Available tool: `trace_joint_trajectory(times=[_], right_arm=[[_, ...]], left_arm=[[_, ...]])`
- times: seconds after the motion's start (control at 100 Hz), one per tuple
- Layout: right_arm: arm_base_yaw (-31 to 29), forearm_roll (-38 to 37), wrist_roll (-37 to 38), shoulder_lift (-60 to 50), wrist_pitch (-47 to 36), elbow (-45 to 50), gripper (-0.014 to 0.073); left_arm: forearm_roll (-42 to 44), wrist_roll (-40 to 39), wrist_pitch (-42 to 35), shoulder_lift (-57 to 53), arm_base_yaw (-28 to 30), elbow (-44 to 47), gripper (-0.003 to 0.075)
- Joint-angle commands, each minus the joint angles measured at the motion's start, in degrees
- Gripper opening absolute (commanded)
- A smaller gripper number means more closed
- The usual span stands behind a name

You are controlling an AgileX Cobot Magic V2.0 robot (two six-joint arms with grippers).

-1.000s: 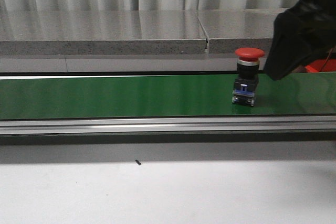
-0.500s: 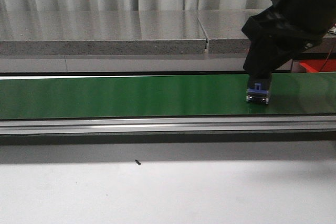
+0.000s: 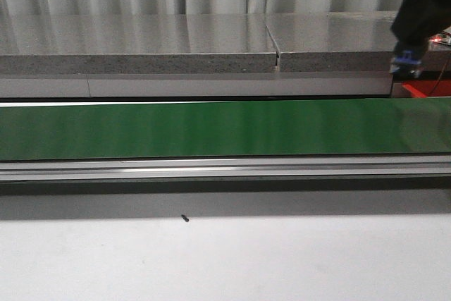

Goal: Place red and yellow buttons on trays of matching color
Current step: 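Carry the red button into the red tray and open the right gripper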

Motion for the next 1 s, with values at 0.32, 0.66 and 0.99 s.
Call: trace_joint_trajectory(times=[0.32, 0.66, 0.99], right_arm=[[-20.0, 1.0, -0.6, 0.3, -3.5, -9.4, 0.0140], [-23.1, 1.1, -0.6, 12.1, -0.7, -21.2, 0.0140], [-23.1, 1.2, 1.0, 26.0, 1.7, -35.1, 0.0140]], left_arm=[[-1.0, -0.5, -3.7, 0.4, -0.4, -1.4, -0.0020], [-1.0, -0.5, -3.7, 0.4, -0.4, -1.4, -0.0020], [-1.0, -0.5, -3.7, 0.4, -0.4, -1.4, -0.0020]])
